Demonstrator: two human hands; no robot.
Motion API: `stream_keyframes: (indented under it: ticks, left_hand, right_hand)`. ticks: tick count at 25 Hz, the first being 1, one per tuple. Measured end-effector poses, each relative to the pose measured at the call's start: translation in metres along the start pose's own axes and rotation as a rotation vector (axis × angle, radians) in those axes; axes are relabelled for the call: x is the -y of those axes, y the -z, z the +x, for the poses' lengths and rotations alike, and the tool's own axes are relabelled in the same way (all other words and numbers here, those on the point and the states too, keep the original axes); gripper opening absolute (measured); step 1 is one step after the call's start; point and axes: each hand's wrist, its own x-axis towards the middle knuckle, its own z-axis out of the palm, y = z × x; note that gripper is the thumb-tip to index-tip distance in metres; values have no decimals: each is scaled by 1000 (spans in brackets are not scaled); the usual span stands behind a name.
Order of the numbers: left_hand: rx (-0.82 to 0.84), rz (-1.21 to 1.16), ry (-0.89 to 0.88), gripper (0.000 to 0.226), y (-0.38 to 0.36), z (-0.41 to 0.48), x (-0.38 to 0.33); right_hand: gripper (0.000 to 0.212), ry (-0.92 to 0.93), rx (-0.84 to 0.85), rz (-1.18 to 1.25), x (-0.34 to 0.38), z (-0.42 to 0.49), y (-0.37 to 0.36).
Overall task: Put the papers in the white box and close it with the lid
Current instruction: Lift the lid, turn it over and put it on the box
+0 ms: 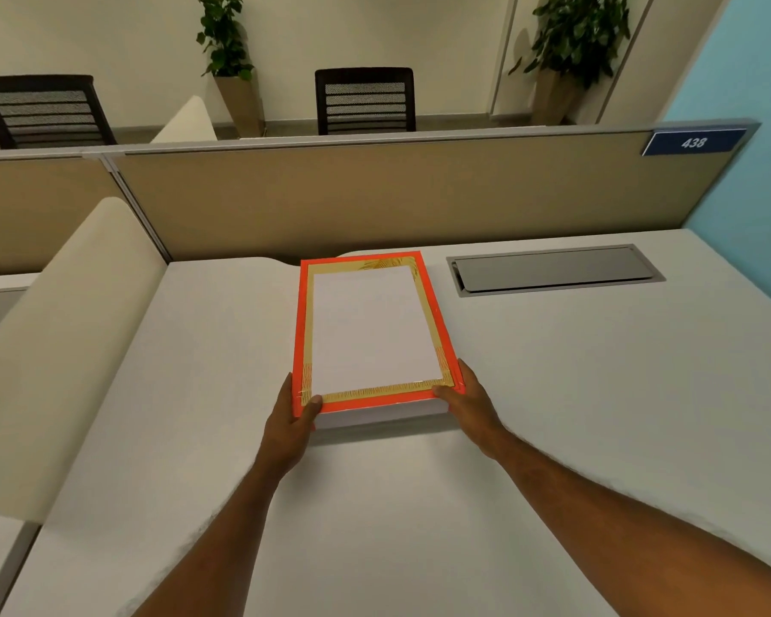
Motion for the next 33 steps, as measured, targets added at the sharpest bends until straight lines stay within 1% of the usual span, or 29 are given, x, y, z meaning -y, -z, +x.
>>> stream_keyframes:
  ticks: [3,5,7,9,12,15,19,22,24,26,28,30,33]
  left_hand:
    - [-9,13,-15,72,-2,-3,6]
    - [-13,3,-5,78,-1,-2,10]
    - [-33,14,37,86,2,3,13]
    - [-48,64,44,89,4,9,12]
    - [-16,223,-53,90,3,19,4]
    - [12,351,-127,92,-2,23,4]
    - [25,363,-131,96,-1,23,10]
    - [51,403,-170,98,6,38,7]
    - [89,533,-238,93,11,59,1]
    - [109,673,-254,87,12,86,-11]
    - [139,783,-242,80,12,117,-26]
    - [187,833,-213,75,12,148,-38]
    - [274,914,-149,78,15,183,-47]
  right_hand:
    - [52,28,9,-66,-7,-4,-1]
    - [51,62,3,-149,-9,-6,1]
    - [58,104,-37,-254,-8,-2,4]
    - [66,133,-67,-359,-4,8,9]
    - [69,188,-44,-507,-1,23,9]
    - [74,242,-26,-647,-15,28,9]
    - [82,306,-36,-744,-29,33,13]
    - [80,361,-55,-826,-16,54,15]
    - [77,353,-24,-844,-1,73,15]
    - [73,341,19,-856,14,95,14]
    - [70,316,86,-913,28,116,13]
    - [73,255,171,-1009,43,139,12]
    - [79,192,223,-1061,63,169,8]
